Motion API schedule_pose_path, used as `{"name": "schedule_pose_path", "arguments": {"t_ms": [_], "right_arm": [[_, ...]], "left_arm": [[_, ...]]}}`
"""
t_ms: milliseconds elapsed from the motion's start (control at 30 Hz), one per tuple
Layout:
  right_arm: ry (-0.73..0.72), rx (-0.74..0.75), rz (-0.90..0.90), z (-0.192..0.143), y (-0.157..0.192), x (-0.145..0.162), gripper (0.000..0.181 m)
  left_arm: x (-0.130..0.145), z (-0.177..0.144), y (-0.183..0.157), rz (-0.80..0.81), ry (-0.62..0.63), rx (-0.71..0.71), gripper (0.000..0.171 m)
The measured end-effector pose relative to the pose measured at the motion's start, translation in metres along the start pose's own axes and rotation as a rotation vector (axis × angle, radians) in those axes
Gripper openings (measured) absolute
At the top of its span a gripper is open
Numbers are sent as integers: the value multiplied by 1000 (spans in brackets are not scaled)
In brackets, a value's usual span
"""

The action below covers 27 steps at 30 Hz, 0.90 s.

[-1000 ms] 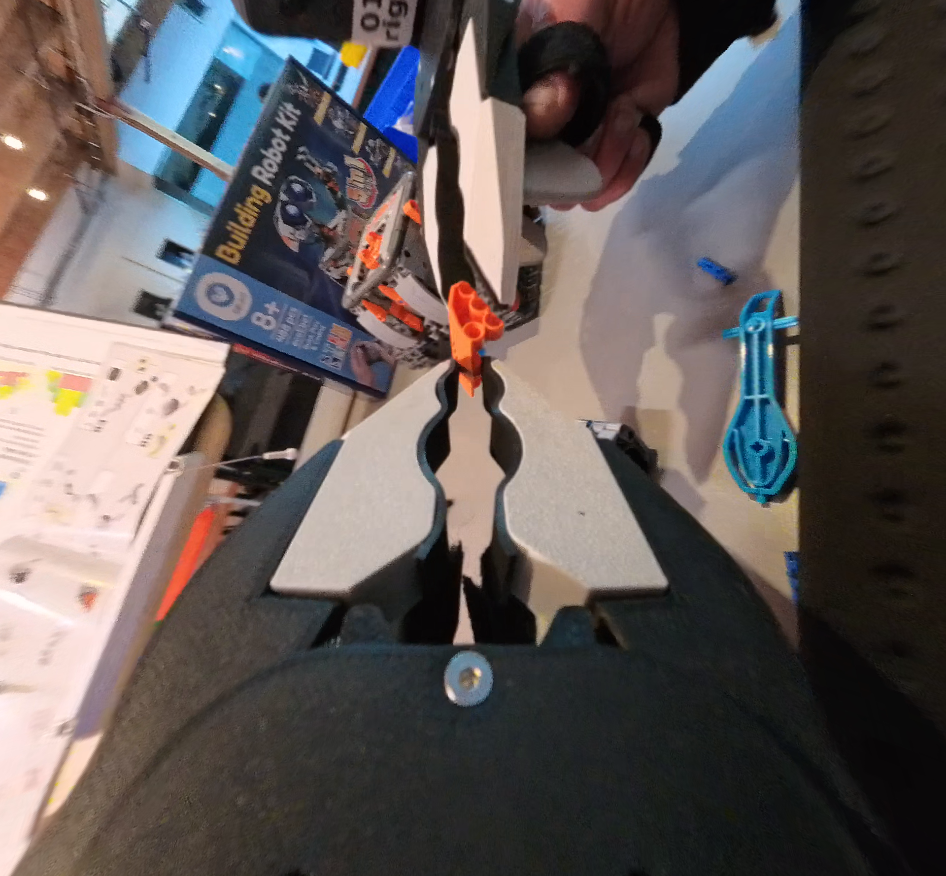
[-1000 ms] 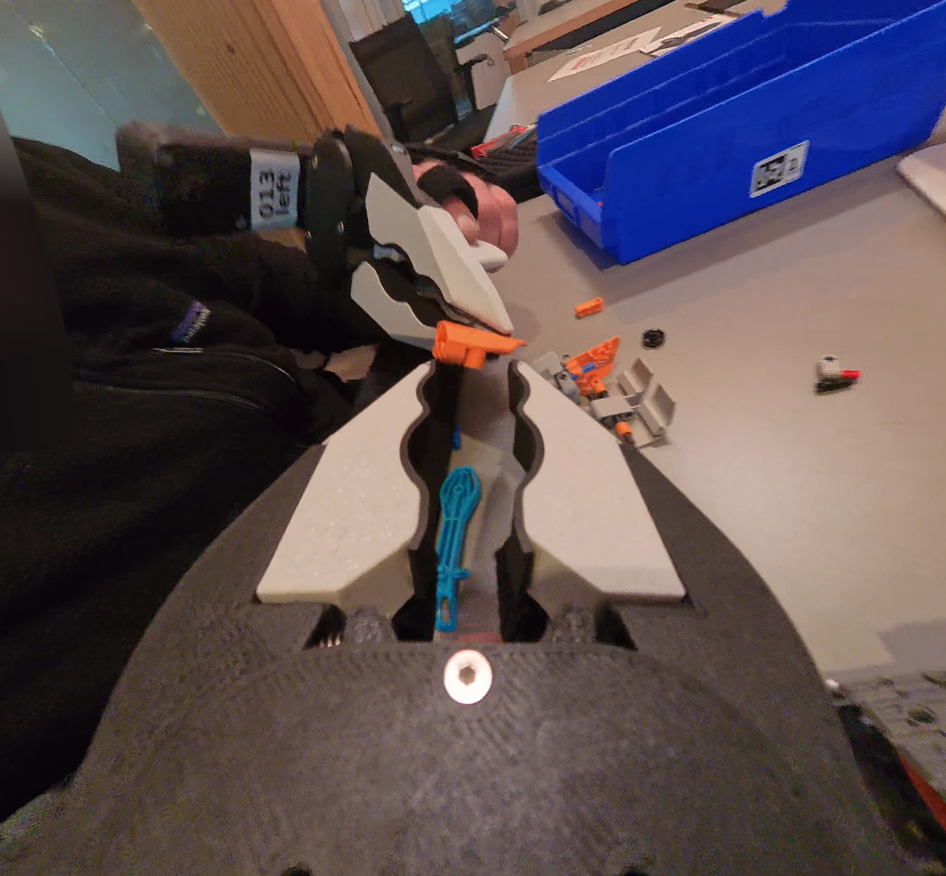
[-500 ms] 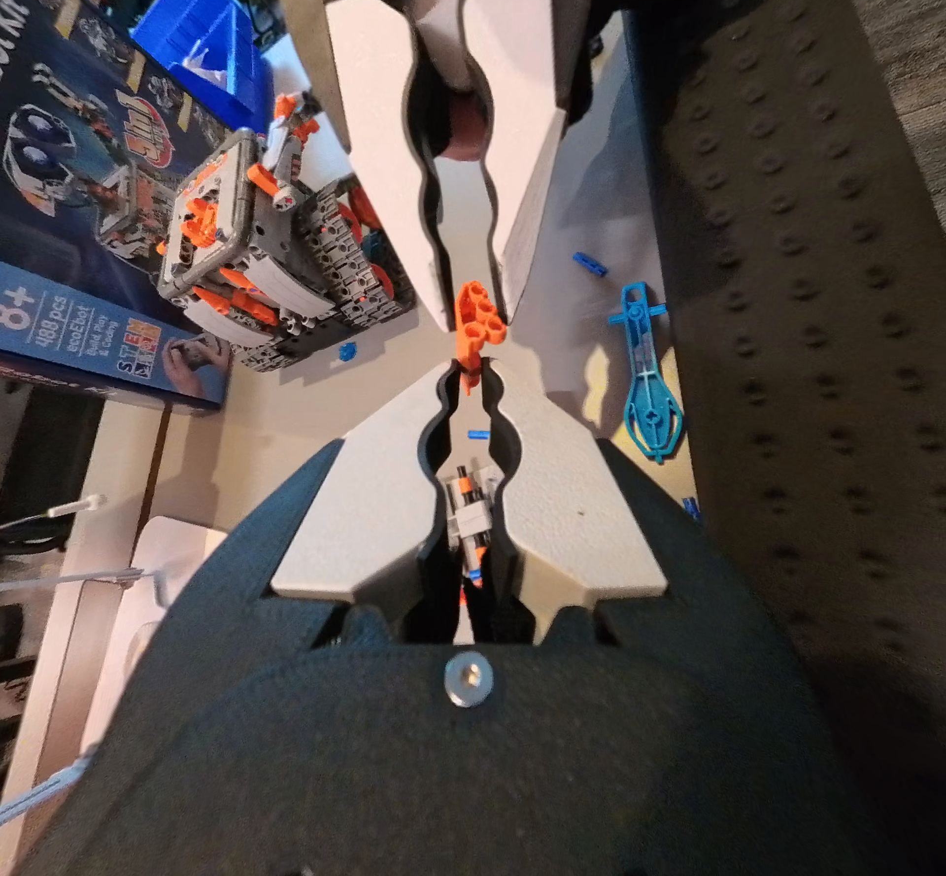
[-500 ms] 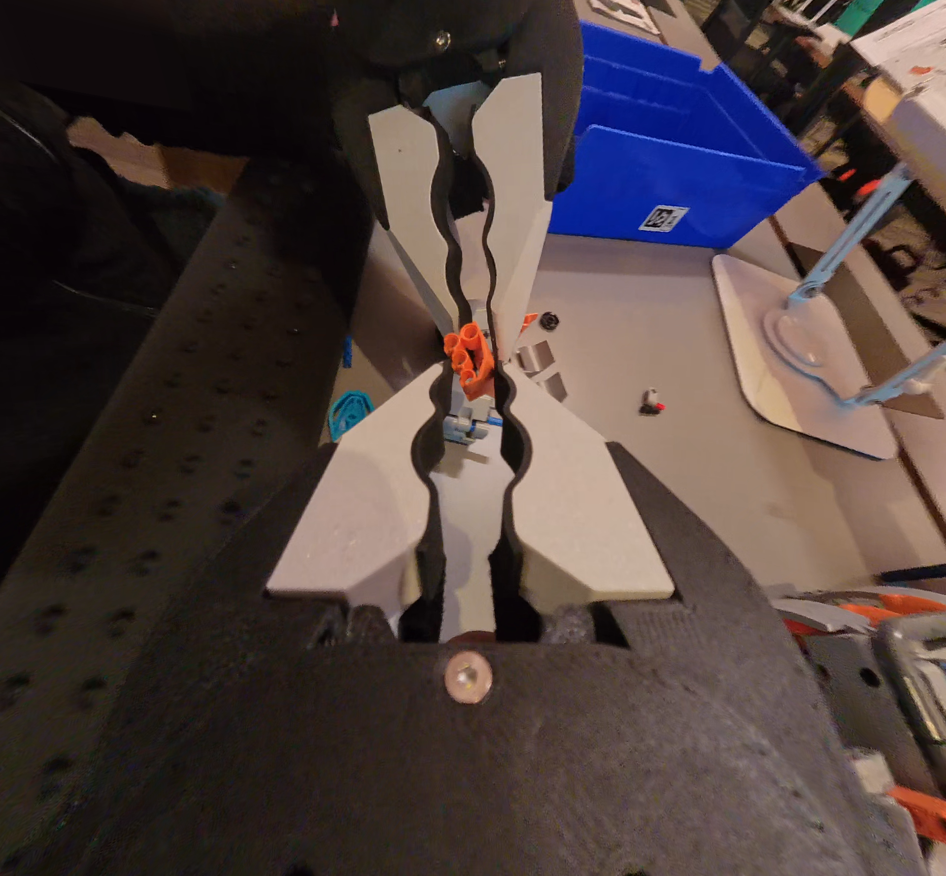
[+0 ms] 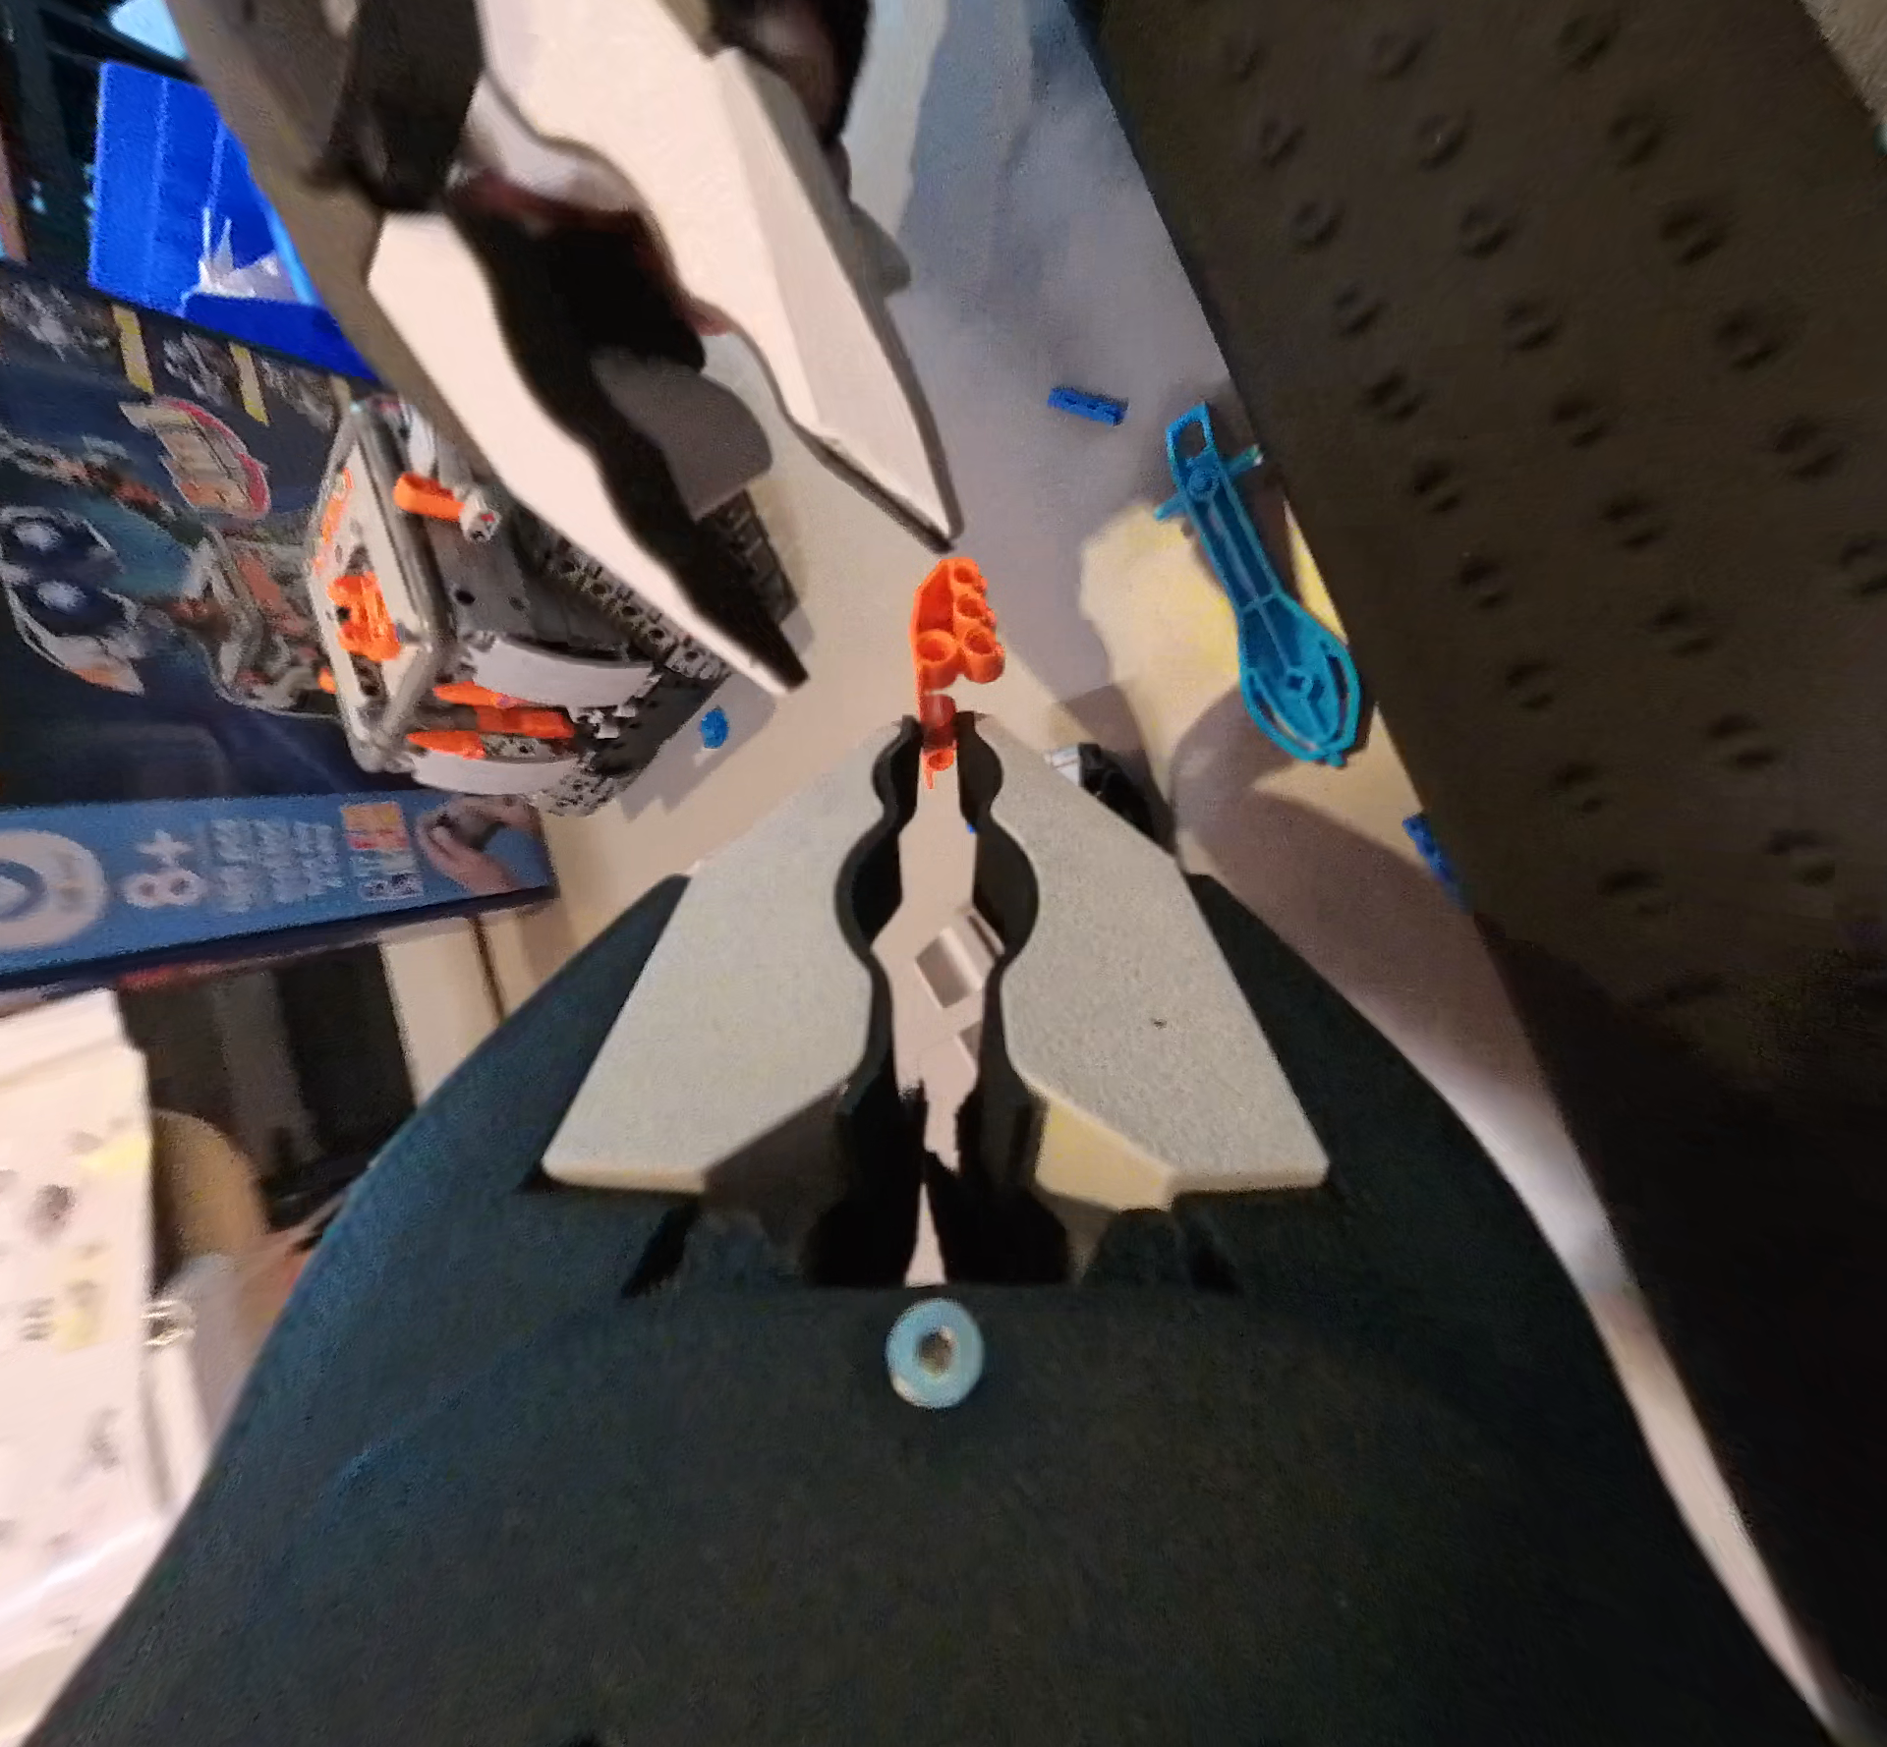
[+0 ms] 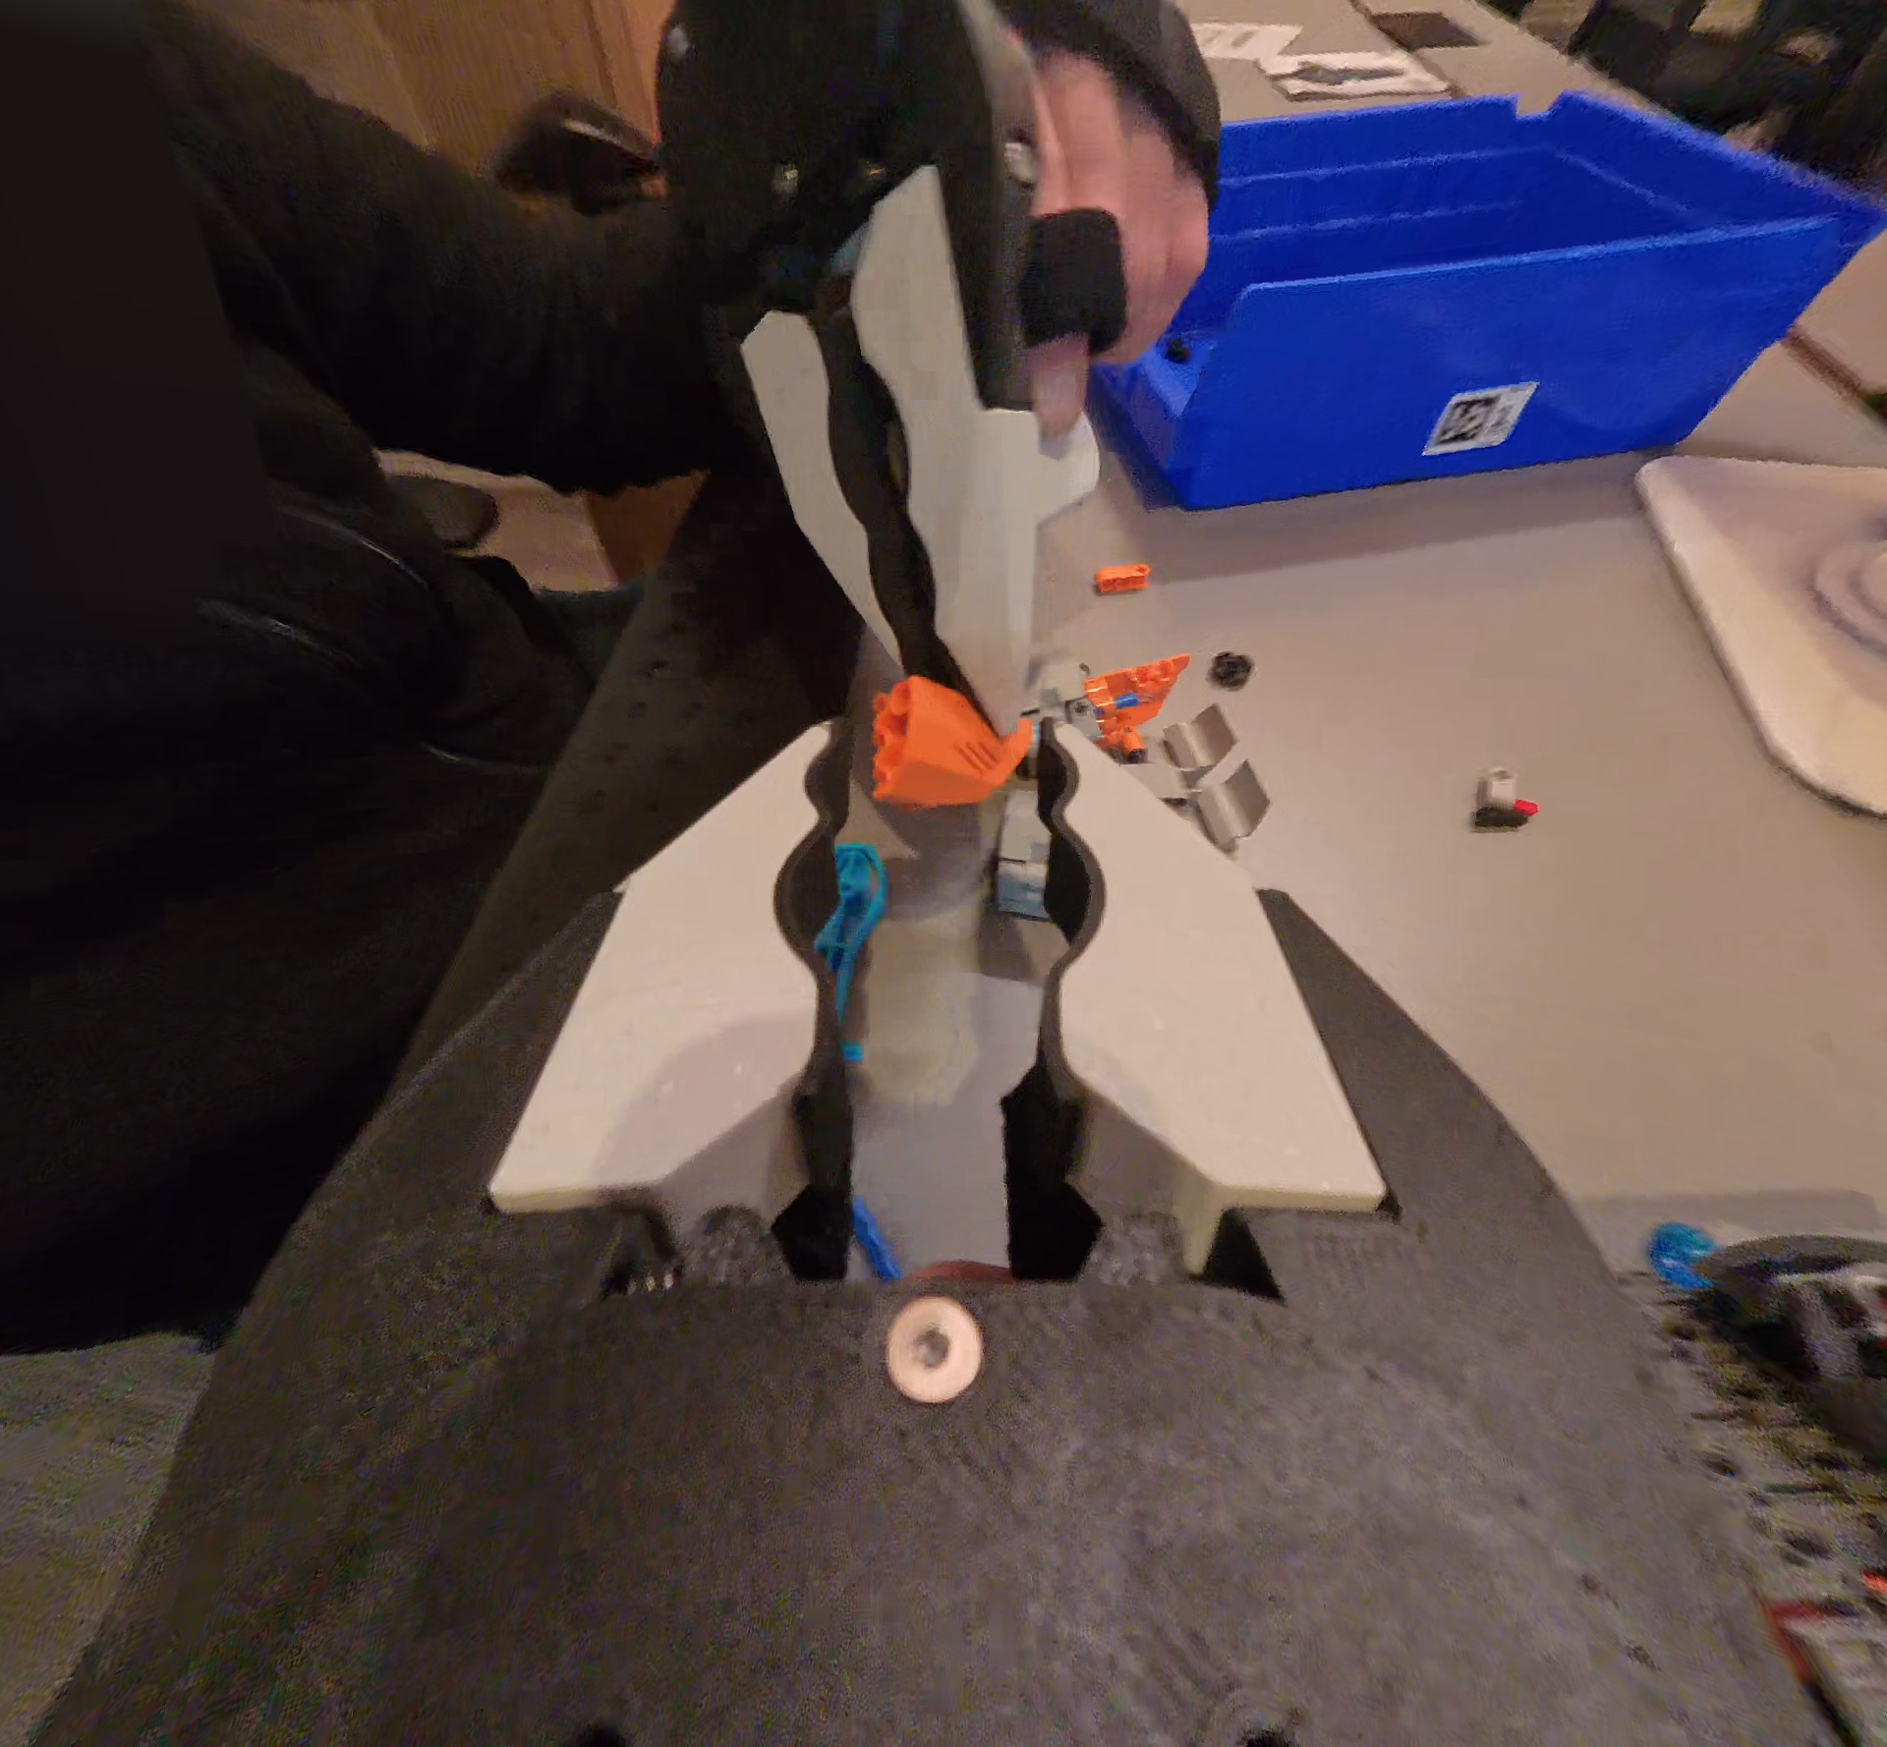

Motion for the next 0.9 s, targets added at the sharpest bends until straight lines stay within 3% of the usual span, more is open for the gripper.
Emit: {"name": "schedule_pose_path", "arguments": {"t_ms": [100, 267, 567, 900], "right_arm": [[45, -71, 46, 7, 3, 9, 42], [107, -192, 55, 16, 13, 19, 38], [67, -382, 82, 13, 28, 20, 37], [119, -277, 21, 16, 24, 22, 36]], "left_arm": [[-11, 2, -4, 150, 89, -4, 5], [-30, 9, -19, 347, 161, 36, 5], [-49, 3, -33, 502, 150, 81, 5], [-41, 8, -33, 514, 207, 49, 6]]}}
Point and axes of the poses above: each gripper's, where its closed fingertips meet, z out along the fingers, x out of its underside, y = z × x across the jaws, the point moved 6 cm from there along -z, back along the fingers, and after that the axes turned 3 degrees about -z, right-handed, at the moved point
